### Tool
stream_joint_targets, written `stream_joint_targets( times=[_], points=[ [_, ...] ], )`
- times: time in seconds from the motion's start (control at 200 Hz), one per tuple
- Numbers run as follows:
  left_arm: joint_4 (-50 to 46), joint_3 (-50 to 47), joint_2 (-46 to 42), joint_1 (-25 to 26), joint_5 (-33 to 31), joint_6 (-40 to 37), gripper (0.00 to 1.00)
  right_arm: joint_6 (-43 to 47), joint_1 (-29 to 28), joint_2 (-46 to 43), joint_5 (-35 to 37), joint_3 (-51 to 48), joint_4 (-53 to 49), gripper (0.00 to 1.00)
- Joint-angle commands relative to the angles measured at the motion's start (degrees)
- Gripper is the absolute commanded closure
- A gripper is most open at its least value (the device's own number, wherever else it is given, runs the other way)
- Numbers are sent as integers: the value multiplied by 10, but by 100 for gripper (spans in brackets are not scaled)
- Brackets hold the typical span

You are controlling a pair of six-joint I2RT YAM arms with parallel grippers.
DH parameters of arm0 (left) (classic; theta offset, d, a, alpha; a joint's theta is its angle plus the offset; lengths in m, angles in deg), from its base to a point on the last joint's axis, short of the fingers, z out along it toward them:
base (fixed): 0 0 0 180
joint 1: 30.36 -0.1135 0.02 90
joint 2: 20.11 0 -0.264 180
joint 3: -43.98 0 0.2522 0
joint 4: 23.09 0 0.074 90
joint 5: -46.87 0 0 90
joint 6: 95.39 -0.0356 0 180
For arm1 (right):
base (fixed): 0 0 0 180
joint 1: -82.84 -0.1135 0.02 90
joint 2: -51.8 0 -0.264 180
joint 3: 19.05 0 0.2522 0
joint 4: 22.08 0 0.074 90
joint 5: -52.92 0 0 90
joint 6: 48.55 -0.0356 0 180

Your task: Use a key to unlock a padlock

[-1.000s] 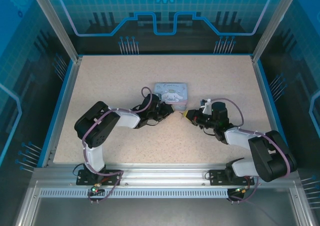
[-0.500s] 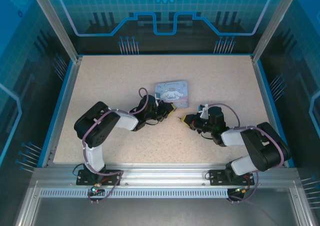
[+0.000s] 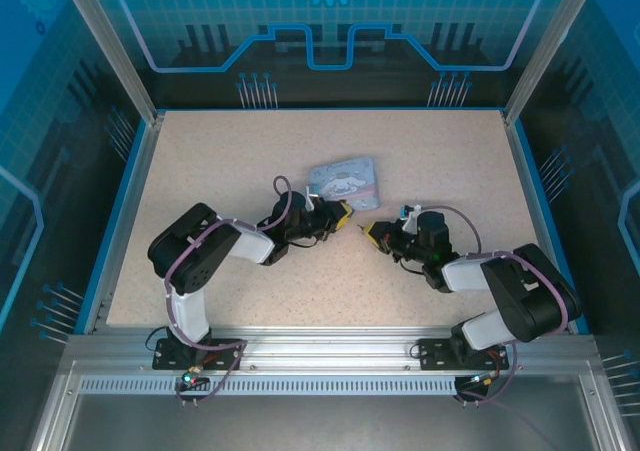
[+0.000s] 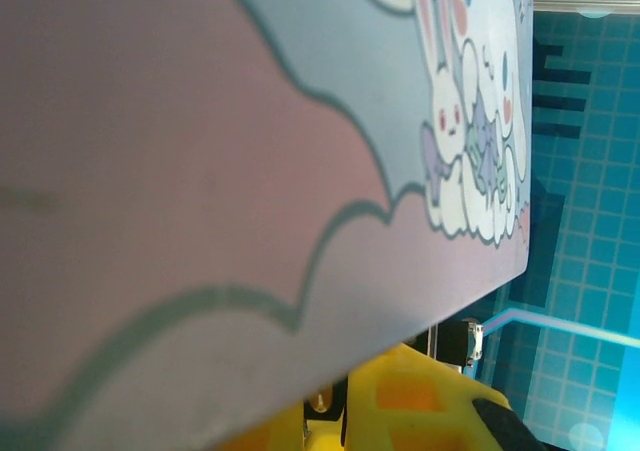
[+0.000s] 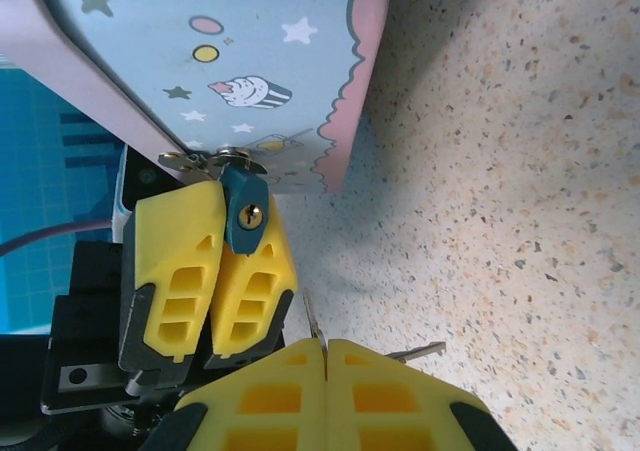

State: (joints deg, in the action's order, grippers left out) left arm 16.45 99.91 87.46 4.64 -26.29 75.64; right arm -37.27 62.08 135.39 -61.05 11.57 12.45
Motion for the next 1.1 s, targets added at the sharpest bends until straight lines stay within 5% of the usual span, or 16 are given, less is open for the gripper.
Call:
stream_joint_targets(
  times=[0.0, 1.096],
  points=[
    [58, -2, -1, -3, 19, 13, 100, -24, -8, -10, 18, 10, 27, 100],
    [77, 1, 8, -2, 19, 25, 100, -70, -27, 35, 54, 41, 61, 100]
  ],
)
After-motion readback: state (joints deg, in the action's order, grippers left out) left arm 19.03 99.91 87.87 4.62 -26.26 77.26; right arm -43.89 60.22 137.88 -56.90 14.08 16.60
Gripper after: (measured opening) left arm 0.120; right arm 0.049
